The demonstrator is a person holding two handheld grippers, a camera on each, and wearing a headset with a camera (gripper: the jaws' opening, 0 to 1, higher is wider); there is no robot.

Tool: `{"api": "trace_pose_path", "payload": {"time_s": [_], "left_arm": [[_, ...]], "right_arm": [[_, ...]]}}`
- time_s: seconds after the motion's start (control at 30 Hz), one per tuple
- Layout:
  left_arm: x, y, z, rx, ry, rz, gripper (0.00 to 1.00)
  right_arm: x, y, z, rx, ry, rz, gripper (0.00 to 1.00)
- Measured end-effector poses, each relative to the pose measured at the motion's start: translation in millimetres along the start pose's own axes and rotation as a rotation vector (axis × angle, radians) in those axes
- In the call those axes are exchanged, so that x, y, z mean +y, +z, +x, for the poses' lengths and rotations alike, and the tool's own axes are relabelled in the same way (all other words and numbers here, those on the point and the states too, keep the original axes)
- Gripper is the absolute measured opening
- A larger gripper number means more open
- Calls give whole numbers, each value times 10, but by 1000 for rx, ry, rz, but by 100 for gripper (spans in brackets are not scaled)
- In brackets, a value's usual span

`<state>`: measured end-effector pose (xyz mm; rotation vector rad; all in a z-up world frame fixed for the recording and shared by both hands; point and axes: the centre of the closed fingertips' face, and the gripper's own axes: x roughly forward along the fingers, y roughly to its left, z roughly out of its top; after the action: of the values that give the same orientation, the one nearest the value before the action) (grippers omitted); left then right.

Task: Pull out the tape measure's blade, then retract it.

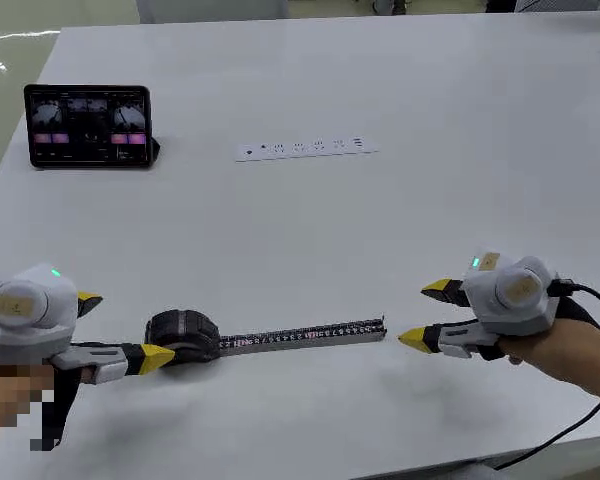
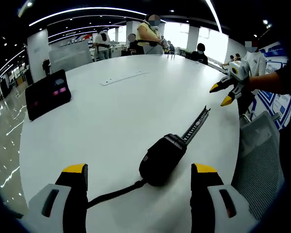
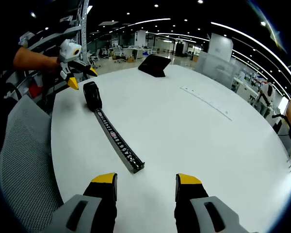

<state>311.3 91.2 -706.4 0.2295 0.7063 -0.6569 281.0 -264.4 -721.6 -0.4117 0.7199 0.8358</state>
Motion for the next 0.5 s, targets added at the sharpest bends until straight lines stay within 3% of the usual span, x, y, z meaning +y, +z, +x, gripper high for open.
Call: {"api": "trace_pose_path", "payload": {"time_s": [0.37, 0.5], "left_arm": [[-37, -176, -202, -65, 9, -118, 99], [-72, -229, -279, -84, 4, -112, 99]], "right_arm": [[61, -227, -291, -38, -61, 27, 60], [71, -329, -372, -42, -73, 40, 66]]}}
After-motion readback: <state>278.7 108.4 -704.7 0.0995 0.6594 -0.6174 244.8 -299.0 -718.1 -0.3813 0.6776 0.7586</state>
